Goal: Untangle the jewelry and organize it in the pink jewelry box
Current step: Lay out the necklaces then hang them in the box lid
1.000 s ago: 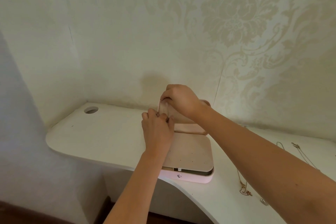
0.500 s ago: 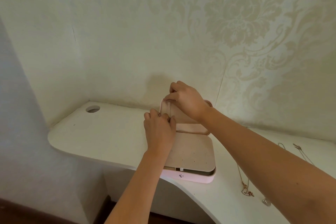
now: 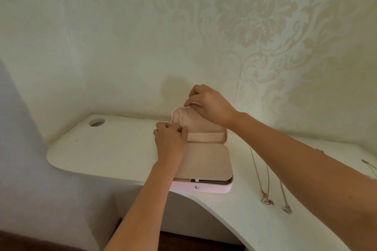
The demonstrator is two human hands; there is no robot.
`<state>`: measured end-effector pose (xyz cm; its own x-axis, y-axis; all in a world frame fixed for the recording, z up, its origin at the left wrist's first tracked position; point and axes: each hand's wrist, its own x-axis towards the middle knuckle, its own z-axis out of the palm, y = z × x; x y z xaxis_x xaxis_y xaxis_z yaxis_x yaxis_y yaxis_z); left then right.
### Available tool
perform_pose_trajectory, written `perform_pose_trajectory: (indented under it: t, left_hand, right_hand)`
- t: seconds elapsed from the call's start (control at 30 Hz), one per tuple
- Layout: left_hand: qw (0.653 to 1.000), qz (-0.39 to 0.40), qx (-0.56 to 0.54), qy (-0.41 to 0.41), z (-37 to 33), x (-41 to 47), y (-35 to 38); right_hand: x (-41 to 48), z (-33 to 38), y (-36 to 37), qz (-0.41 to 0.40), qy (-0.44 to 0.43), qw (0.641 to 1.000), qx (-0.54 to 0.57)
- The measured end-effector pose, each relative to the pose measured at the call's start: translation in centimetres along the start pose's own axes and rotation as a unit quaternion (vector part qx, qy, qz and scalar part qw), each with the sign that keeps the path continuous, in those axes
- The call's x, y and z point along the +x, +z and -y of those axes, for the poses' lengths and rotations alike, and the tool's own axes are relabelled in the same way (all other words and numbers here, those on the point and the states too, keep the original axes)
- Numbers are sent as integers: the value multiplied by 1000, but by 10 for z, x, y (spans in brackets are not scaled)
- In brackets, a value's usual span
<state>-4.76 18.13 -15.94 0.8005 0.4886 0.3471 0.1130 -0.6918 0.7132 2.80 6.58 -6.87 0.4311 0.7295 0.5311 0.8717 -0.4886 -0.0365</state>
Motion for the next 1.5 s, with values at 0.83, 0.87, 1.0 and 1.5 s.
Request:
perform_pose_trajectory:
  t: [0.83,0.87,1.0,1.5]
  left_hand:
    - [992,72,-85,-62,-18,-23,11]
    - [993,76,-75,-58,-18,-23,12]
    - [992,110,-34,-48,-18,-21,13]
    - [980,156,-109,-58,-24,-24,18]
  right_hand:
    - [-246,22,-68,333,188,923,42]
    - [-246,24,-72,345,184,919,49]
    - [-248,35,-81,382,158,909,57]
    - [-237,-96,-102,162,430,888,14]
